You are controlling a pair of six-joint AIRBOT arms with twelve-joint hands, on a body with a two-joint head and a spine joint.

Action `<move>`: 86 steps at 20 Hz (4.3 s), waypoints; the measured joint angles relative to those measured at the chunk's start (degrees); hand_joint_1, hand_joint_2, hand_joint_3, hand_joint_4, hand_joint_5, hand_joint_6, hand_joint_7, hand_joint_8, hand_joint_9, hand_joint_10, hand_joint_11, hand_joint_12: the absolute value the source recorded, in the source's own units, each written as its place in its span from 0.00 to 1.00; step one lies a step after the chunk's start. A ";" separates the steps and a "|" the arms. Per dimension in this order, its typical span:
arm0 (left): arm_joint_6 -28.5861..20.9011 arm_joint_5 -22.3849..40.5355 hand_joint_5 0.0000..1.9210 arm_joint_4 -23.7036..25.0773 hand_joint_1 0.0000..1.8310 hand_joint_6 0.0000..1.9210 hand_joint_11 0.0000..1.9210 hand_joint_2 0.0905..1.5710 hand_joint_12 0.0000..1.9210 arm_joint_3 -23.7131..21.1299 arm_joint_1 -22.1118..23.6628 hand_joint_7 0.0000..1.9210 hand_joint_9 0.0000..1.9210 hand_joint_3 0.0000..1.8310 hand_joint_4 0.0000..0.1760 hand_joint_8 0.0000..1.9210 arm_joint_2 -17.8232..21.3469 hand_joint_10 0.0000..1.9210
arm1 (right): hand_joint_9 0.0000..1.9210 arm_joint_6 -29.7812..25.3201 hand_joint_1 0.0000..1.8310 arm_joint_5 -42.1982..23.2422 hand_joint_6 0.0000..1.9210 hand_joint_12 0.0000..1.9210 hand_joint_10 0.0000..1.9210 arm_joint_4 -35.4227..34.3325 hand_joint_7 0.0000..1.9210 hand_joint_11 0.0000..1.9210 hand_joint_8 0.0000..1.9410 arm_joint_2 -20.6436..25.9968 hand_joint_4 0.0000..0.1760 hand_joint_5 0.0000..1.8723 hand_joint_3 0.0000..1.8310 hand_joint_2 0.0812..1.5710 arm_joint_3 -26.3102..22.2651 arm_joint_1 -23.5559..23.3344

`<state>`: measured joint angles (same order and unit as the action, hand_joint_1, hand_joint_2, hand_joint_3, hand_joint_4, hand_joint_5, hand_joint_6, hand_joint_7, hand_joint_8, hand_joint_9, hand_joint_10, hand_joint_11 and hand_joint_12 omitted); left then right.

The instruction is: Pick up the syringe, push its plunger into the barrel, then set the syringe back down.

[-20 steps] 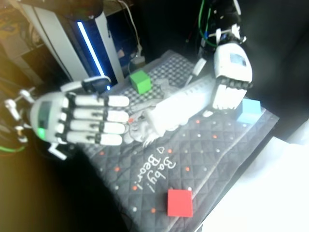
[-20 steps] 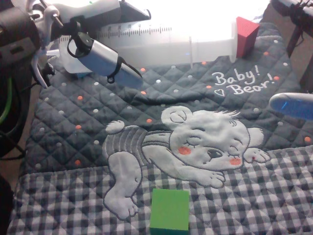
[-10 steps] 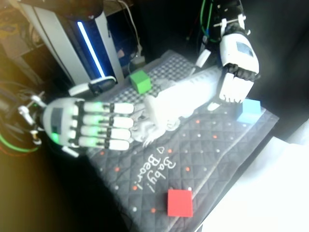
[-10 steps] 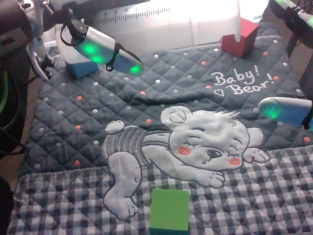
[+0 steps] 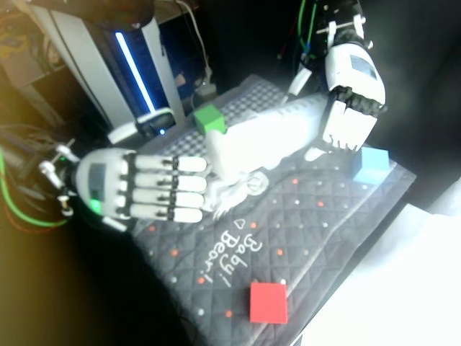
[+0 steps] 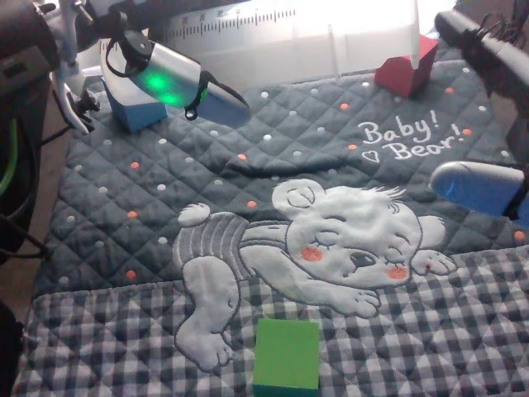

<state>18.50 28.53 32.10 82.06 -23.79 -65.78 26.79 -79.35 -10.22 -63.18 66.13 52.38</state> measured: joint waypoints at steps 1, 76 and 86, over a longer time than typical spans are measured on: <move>0.00 0.11 0.55 -0.15 0.80 1.00 0.82 0.72 1.00 0.00 0.07 0.71 0.79 0.00 0.60 1.00 0.00 1.00 | 0.02 -0.17 0.05 1.31 0.00 0.01 0.00 0.87 0.03 0.02 0.00 -0.70 0.00 0.03 0.01 0.58 0.17 -0.85; -0.76 -7.21 0.56 8.35 0.84 1.00 0.71 0.70 1.00 -1.53 -0.15 0.67 0.72 0.00 0.72 1.00 -0.46 1.00 | 0.02 1.49 0.00 4.83 0.00 0.01 0.00 5.27 0.03 0.03 0.00 5.27 0.19 0.05 0.00 0.54 -1.03 -4.52; -4.57 -9.92 0.56 16.39 0.86 1.00 0.75 0.68 1.00 -1.51 -1.84 0.65 0.72 0.00 0.83 1.00 -2.01 1.00 | 0.02 1.51 0.04 4.72 0.00 0.01 0.00 5.07 0.03 0.04 0.00 5.27 0.19 0.05 0.00 0.55 -1.03 -4.52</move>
<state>13.93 18.61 48.49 80.55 -25.63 -67.79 28.29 -74.63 -5.15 -57.91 65.10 47.86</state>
